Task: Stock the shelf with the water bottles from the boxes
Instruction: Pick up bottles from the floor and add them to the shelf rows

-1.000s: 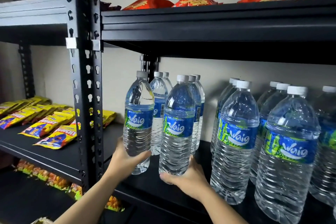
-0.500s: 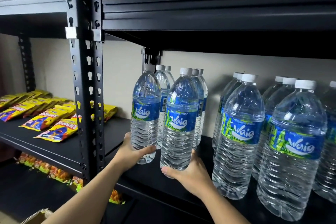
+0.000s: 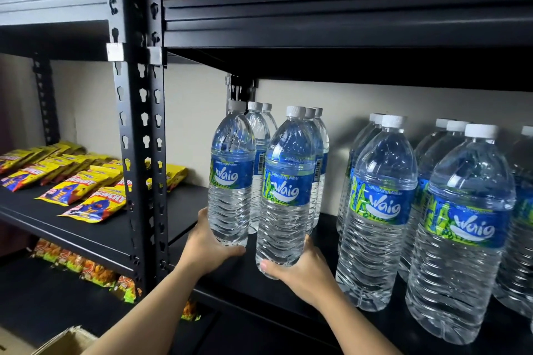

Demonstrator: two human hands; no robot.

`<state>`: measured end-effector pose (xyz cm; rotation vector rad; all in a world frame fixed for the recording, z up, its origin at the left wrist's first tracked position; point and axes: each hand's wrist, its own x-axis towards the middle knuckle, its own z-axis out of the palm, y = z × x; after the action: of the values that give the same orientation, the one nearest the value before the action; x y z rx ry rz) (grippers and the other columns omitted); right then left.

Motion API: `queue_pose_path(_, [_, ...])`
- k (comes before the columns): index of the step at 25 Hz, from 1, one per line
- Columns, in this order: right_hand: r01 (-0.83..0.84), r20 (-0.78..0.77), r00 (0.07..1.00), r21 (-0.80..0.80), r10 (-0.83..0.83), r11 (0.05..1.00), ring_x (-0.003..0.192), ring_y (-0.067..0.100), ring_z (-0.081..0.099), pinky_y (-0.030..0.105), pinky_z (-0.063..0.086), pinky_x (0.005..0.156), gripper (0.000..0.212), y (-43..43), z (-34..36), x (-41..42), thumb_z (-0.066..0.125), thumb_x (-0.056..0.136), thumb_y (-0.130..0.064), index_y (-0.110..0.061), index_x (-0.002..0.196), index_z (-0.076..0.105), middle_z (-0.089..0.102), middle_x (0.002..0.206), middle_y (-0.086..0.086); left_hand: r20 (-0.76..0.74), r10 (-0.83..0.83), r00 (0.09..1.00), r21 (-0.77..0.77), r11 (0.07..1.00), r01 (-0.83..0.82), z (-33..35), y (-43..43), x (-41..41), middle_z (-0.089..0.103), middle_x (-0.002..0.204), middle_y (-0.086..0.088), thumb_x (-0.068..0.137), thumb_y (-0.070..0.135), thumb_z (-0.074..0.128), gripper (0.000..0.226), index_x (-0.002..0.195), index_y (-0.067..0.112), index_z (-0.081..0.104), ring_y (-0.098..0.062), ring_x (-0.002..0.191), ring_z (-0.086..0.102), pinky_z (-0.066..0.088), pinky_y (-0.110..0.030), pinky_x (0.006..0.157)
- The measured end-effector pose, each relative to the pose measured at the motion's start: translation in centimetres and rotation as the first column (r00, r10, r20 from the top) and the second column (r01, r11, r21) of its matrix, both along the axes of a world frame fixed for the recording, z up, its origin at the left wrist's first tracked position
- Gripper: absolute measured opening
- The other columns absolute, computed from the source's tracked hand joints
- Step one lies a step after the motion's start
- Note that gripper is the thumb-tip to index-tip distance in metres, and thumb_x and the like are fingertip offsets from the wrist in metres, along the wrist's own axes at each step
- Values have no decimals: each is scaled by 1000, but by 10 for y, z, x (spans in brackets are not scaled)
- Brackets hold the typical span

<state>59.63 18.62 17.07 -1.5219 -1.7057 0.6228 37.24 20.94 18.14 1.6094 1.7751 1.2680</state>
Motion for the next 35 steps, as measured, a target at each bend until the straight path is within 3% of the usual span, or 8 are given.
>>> queue_pose_path(4, [28, 18, 999, -1, -28, 1000, 125, 8, 50, 31, 42, 107, 114, -1, 1, 0, 72, 44, -82, -33, 141, 38, 52, 133, -9, 13, 1, 1000, -7, 1000, 0, 1, 0, -2, 66, 115, 4, 46, 40, 96, 112, 136, 27, 31, -20, 107, 62, 48, -36, 94])
queue_pose_path(12, [26, 23, 999, -7, -26, 1000, 115, 4, 57, 29, 47, 102, 108, -5, 3, -1, 74, 42, -82, -33, 133, 45, 60, 122, -15, 39, -5, 999, -8, 1000, 6, 3, 0, -4, 66, 112, 4, 47, 34, 97, 113, 138, 25, 32, -20, 103, 61, 44, -31, 85])
queue_pose_path(18, [-25, -10, 1000, 35, 25, 999, 109, -2, 55, 14, 43, 93, 87, -11, 10, 1, 80, 53, -69, -35, 126, 47, 59, 119, -18, 27, -6, 1000, -14, 1000, 7, 2, 0, -5, 66, 113, 4, 46, 37, 97, 115, 139, 26, 29, -20, 102, 63, 46, -31, 86])
queue_pose_path(21, [-48, -17, 999, 27, 49, 998, 95, -11, 53, 1, 36, 77, 75, -14, 14, 1, 82, 59, -61, -36, 122, 47, 58, 111, -20, 21, -26, 999, -43, 999, 27, 3, 1, -6, 65, 115, 4, 45, 38, 96, 121, 141, 28, 24, -20, 105, 62, 47, -32, 91])
queue_pose_path(24, [-39, -17, 999, 18, 40, 999, 110, -3, 54, 14, 42, 92, 91, -14, 12, 0, 78, 52, -70, -37, 131, 44, 55, 122, -18, 14, -32, 999, -69, 997, 33, 2, 1, -7, 64, 121, 3, 44, 40, 96, 124, 143, 29, 21, -22, 108, 61, 47, -34, 94])
queue_pose_path(28, [-42, -21, 999, -2, 42, 999, 107, -6, 56, 13, 42, 88, 87, -12, 10, -1, 79, 50, -69, -39, 126, 47, 58, 121, -20, -48, -48, 998, -130, 991, 42, 4, 1, -6, 58, 133, -1, 48, 48, 93, 130, 147, 25, 12, -26, 119, 57, 45, -35, 99])
queue_pose_path(32, [19, 49, 999, -33, -17, 999, 116, 3, 55, 28, 46, 102, 103, -8, 6, -4, 73, 44, -81, -37, 132, 43, 56, 126, -16, -69, -59, 996, -192, 980, 45, 5, 0, -5, 52, 140, -4, 54, 49, 91, 128, 148, 19, 9, -26, 125, 53, 43, -38, 104])
queue_pose_path(35, [56, 115, 992, -80, -46, 995, 128, 16, 49, 35, 41, 108, 124, -12, 10, -6, 67, 39, -89, -31, 143, 33, 50, 138, -7, -250, -61, 966, -262, 965, -7, 3, -12, 1, 32, 156, -8, 73, 59, 75, 121, 153, 11, -2, -26, 143, 33, 33, -38, 113])
